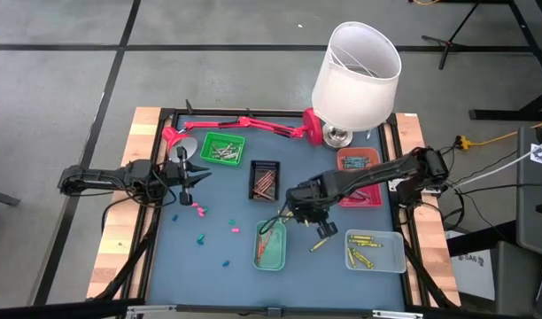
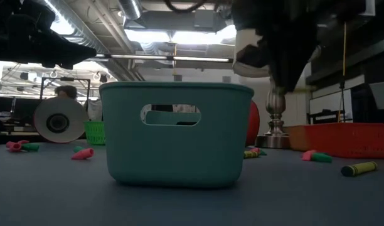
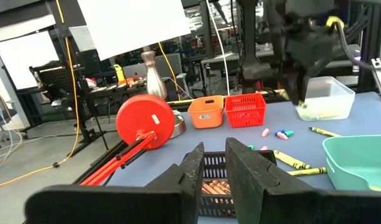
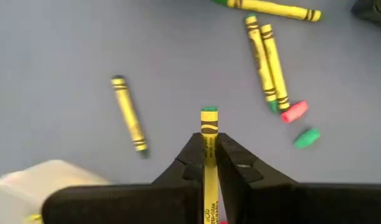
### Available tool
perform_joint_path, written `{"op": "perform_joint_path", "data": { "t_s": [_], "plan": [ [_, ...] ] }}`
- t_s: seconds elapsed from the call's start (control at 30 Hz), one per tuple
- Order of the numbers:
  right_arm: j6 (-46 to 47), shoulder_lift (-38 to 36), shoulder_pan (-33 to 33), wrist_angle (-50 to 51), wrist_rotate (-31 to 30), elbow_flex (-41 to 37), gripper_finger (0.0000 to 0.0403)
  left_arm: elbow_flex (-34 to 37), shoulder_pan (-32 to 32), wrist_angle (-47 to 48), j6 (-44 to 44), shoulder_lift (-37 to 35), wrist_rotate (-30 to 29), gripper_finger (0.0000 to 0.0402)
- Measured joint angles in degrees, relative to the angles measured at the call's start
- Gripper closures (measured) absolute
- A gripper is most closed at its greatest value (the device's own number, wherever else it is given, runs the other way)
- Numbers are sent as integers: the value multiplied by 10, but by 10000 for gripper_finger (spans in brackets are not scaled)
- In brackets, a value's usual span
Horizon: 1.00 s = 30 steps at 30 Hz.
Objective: Sort crayons
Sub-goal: Put the green crayon into the transparent bin
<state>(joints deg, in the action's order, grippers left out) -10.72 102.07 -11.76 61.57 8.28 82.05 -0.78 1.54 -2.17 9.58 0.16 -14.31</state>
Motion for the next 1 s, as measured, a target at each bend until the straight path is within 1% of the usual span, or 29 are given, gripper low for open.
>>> {"op": "perform_joint_path", "data": {
  "t_s": [0.1, 0.37, 0.53, 0.73, 0.87, 1.0],
  "plan": [
    [30, -16, -13, 13, 21, 15, 383, 0, 0, 0, 0, 0, 0, 349],
    [99, -68, -97, 32, 25, 16, 384, 0, 0, 0, 0, 0, 0, 349],
    [159, -92, -169, 22, -32, -6, 384, 0, 0, 0, 0, 0, 0, 349],
    [301, -104, -246, 25, -91, -66, 384, 0, 0, 0, 0, 0, 0, 349],
    [377, -105, -287, 27, -98, -102, 384, 0, 0, 0, 0, 0, 0, 349],
    [430, -105, -311, 32, -98, -138, 384, 0, 0, 0, 0, 0, 0, 349]
  ]
}}
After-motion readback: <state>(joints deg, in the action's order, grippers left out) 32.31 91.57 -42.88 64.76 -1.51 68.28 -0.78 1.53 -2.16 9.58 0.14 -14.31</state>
